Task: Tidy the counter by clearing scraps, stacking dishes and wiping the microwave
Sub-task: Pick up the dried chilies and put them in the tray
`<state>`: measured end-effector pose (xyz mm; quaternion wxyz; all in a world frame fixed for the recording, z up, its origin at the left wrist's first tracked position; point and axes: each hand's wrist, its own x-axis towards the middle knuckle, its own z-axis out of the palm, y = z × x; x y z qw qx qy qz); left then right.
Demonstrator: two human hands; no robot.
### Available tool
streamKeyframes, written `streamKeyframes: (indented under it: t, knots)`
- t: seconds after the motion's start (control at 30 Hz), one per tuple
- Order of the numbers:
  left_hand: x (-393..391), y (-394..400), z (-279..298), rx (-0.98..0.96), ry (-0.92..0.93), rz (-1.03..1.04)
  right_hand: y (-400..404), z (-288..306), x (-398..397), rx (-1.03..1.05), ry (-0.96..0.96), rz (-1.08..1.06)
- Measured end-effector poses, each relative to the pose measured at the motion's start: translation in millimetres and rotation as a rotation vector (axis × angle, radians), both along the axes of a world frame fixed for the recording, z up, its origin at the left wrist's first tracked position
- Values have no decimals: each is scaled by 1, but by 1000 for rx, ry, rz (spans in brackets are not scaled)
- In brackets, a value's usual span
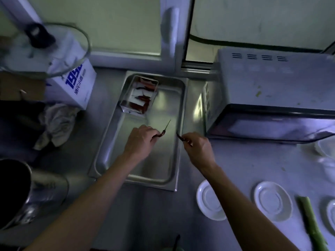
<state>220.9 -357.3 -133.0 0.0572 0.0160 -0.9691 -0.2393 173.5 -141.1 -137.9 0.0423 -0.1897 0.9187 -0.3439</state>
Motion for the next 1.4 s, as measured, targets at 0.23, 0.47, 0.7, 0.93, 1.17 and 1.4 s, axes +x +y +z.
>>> streamKeyframes:
  t: [0.23, 0.47, 0.7, 0.93, 1.17, 1.4]
  knots:
    - [-40, -76, -3, 3, 48, -4, -83, 7, -37, 10, 71, 12]
    - [-84, -121, -10, -23, 53, -9, -128, 5, -79, 13, 63, 4]
    - [-145, -153, -20, -97, 31, -80, -150, -10, -125, -7, 44, 1]
    - [-189, -164, -42, -205, -10, -149, -167, -33, -162, -34, -26, -3]
    - [-210, -167, -70, -303, -41, -192, -170, -51, -182, -30, -75, -44]
    - [-218, -169, -83, -317, -37, -221, -169, -62, -187, -53, -109, -43]
